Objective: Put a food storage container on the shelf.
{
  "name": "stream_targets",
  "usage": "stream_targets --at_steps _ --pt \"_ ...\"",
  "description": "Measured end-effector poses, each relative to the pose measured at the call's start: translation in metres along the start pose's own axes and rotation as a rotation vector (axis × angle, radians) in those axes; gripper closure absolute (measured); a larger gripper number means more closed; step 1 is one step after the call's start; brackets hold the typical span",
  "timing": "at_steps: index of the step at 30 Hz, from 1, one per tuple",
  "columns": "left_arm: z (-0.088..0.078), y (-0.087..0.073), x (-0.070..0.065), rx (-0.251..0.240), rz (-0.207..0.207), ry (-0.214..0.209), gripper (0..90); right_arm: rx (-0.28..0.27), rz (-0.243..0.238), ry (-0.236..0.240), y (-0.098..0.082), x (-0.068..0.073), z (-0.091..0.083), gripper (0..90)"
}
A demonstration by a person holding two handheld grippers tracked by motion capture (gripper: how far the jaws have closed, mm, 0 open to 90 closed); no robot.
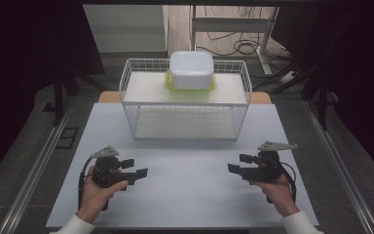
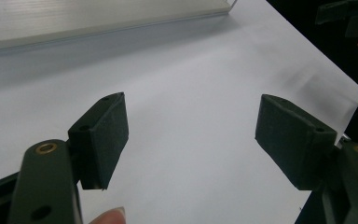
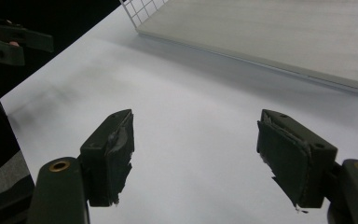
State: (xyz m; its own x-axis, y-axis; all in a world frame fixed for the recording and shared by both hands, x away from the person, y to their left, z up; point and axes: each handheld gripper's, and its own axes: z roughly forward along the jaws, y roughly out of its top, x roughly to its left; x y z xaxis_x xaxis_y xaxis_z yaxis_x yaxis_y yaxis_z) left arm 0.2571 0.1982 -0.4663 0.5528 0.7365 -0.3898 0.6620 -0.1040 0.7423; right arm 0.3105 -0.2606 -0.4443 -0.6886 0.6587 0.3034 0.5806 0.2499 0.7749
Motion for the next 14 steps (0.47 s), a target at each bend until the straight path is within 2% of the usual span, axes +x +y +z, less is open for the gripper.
stream_targets --at_steps 6,14 --pt "0.0036 -0.001 -0.0009 0.016 0.021 0.017 24.5 -0.009 -0.004 -0.002 -0.0012 -0.0009 0.0005 27.1" --pt "0.0051 0.0 0.0014 0.01 0.013 0.011 23.5 -0.011 -0.005 -0.018 -0.0039 -0.0035 -0.0001 24.9"
